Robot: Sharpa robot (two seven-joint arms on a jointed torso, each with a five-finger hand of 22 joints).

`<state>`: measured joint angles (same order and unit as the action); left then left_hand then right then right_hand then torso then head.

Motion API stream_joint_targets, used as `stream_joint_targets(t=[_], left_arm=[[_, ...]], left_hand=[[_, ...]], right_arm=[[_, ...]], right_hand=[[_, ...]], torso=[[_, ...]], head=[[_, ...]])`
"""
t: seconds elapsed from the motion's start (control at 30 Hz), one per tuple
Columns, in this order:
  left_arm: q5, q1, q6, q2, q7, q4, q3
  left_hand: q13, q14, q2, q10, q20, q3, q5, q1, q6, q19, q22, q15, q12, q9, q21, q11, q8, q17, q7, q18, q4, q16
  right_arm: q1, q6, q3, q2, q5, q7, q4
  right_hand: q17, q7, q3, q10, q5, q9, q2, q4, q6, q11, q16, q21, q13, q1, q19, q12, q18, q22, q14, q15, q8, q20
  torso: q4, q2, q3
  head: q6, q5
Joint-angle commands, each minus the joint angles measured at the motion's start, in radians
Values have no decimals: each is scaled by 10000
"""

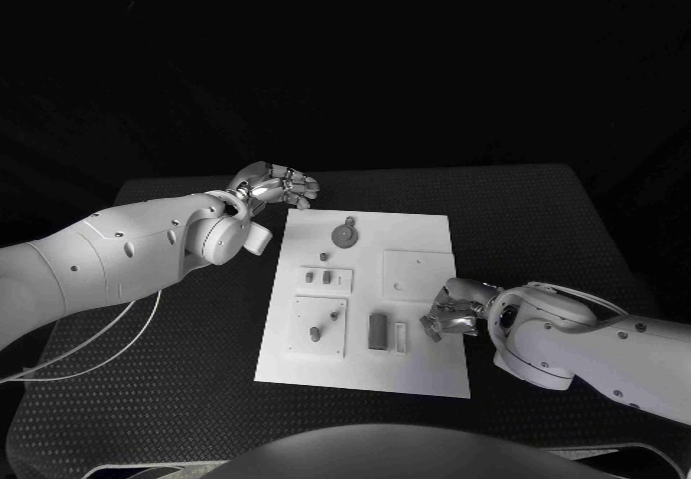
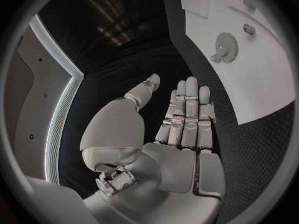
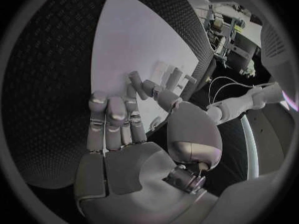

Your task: Assemble the parts on the task board

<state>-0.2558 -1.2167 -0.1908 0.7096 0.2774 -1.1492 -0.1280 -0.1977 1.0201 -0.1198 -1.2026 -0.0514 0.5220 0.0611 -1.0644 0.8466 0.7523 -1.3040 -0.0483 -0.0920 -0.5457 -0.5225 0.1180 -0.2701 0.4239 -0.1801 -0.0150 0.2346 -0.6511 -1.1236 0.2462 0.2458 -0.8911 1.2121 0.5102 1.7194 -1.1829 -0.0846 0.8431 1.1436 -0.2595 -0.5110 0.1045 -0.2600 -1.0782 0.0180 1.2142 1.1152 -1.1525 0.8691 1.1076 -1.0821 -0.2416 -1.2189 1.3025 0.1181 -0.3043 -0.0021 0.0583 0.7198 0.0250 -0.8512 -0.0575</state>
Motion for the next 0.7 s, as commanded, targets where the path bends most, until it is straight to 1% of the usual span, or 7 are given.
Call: stream_joint_targets(t=[0.03, 0.1, 0.17, 0.23, 0.4, 0.5, 0.7], left_arm=[[-44, -9, 101, -14, 55, -38, 6], [-48, -9, 105, -17, 54, -43, 6], [-49, -9, 96, -8, 49, -40, 6], [-52, -9, 90, -1, 48, -40, 6], [-55, -9, 107, -11, 50, -52, 6], [-56, -10, 97, -4, 44, -54, 6], [-58, -10, 102, -4, 44, -55, 6]], left_hand=[[15, 1, -18, 67, 59, 17, -30, 47, -62, 25, -11, -58, -53, -10, 68, -27, -13, 13, 29, -107, -65, 46], [15, 1, -19, 67, 59, 17, -30, 46, -62, 25, -12, -57, -53, -11, 68, -27, -13, 15, 29, -107, -65, 47], [15, 2, -20, 66, 59, 17, -31, 45, -61, 25, -13, -57, -54, -11, 69, -27, -13, 16, 29, -107, -65, 47], [15, 2, -22, 66, 59, 17, -31, 45, -61, 26, -14, -57, -54, -11, 69, -27, -14, 17, 29, -107, -65, 48], [15, 3, -26, 65, 59, 17, -31, 42, -60, 26, -18, -57, -55, -12, 71, -27, -14, 21, 30, -107, -65, 50], [15, 4, -26, 65, 59, 17, -31, 41, -60, 27, -20, -57, -56, -12, 73, -28, -15, 24, 30, -107, -66, 51], [15, 4, -28, 64, 59, 17, -31, 40, -59, 28, -23, -57, -57, -13, 75, -28, -16, 28, 30, -107, -68, 54]], right_arm=[[-29, 574, 6, 25, -2653, 183, -43], [-30, 456, 7, 38, -2926, 235, -2], [-30, 380, 8, 66, -3251, 279, 25], [-30, 345, 9, 103, -3388, 302, 42], [-29, 404, 11, 200, -3386, 342, 60], [-29, 325, 12, 324, -3385, 411, 40], [-24, 571, 14, 518, -3251, 400, -18]], right_hand=[[4, 22, -47, 122, 4, -102, -103, -62, -44, 80, 23, 55, 10, 5, 93, 27, -202, 21, 85, 13, -73, -17], [-2, 21, -97, 129, -29, -91, -148, -81, -38, 80, 22, 53, 9, -71, 102, 32, -202, 36, 98, 16, -70, -23], [-7, 21, -116, 130, -15, -88, -154, -88, -38, 80, 25, 52, 9, -98, 104, 35, -202, 41, 103, 17, -71, -25], [-2, 20, -142, 128, 27, -82, -164, -94, -36, 79, 15, 49, 7, -139, 103, 40, -202, 50, 99, 16, -70, -28], [-6, 18, -172, 122, 69, -74, -153, -94, -28, 77, 12, 45, 6, -189, 100, 46, -202, 60, 99, 15, -65, -29], [-8, 17, -199, 119, 124, -66, -123, -89, -25, 75, 7, 42, 2, -238, 99, 50, -202, 69, 98, 15, -64, -32], [0, 14, -240, 109, 183, -53, -43, -80, -15, 74, -10, 40, -4, -301, 97, 57, -202, 82, 86, 16, -59, -37]], torso=[[-2, -6, -6], [-10, -3, -10], [-15, 5, 4], [-11, 6, 7], [-4, 8, -1], [-6, 9, 10], [-14, 11, 14]], head=[[17, 6], [16, 4], [6, -7], [7, -1], [-6, 2], [-25, 3], [-35, 16]])
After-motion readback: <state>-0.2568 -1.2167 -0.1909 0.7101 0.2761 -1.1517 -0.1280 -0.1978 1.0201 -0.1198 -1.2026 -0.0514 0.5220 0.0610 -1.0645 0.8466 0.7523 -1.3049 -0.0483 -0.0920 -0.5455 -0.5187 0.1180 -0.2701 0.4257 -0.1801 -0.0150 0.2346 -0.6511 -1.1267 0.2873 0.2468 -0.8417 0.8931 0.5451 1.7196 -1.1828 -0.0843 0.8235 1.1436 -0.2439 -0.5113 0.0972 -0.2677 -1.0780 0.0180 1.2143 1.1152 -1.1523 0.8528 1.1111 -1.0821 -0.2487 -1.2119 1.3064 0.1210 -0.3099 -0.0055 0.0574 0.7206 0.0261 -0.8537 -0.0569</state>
